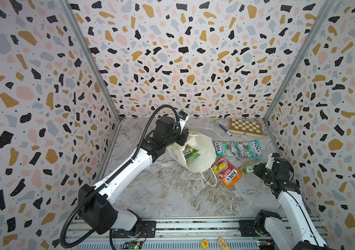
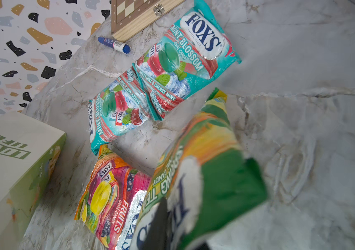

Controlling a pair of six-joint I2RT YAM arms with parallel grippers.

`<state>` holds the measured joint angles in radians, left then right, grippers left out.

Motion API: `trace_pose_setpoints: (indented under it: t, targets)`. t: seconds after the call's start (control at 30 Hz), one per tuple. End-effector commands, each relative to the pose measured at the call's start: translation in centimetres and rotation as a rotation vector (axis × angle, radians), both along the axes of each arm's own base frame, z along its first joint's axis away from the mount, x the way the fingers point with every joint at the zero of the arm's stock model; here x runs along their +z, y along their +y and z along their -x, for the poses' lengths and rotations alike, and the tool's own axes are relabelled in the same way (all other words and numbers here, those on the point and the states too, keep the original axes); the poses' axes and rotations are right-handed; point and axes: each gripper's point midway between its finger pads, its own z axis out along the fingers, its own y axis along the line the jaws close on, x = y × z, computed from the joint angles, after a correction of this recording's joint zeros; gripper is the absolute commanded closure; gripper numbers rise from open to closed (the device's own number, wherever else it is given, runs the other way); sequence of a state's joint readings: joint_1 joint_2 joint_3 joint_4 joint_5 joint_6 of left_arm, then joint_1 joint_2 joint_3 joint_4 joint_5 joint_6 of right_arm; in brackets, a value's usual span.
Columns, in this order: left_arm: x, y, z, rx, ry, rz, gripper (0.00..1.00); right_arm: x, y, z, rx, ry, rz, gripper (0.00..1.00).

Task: Take the snacks out of the paper bag
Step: Place the snack at the middle-right of the table.

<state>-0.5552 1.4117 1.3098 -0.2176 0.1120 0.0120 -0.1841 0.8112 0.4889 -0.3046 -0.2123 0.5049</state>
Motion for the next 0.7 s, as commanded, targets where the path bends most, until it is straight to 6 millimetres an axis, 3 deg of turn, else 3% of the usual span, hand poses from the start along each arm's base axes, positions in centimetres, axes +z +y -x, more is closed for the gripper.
trace_pose_setpoints:
  t: [0.0, 0.2, 0.43, 0.53, 0.67]
  targets:
    - [2.6, -0.2, -0.2, 0.005, -0.066, 0.028, 1.00, -0.2, -1.1, 0.4, -0.066, 0.011, 0.025, 0.50]
    - [2.6, -0.1, -0.2, 0.008, -0.068, 0.025, 1.00, 0.0, -3.5, 1.1, -0.198, 0.021, 0.095, 0.27]
    - [2.6, -0.1, -0.2, 0.009, -0.068, 0.023, 1.00, 1.5, -5.4, 1.8, -0.306, -0.029, 0.153, 0.21]
    - [2.6, -0.1, -0.2, 0.008, -0.068, 0.023, 1.00, 2.0, -4.7, 1.0, -0.261, -0.060, 0.136, 0.22]
    - [2.7, -0.2, -0.1, 0.003, -0.071, 0.027, 1.00, 3.5, -1.6, -0.6, -0.093, -0.159, 0.047, 0.22]
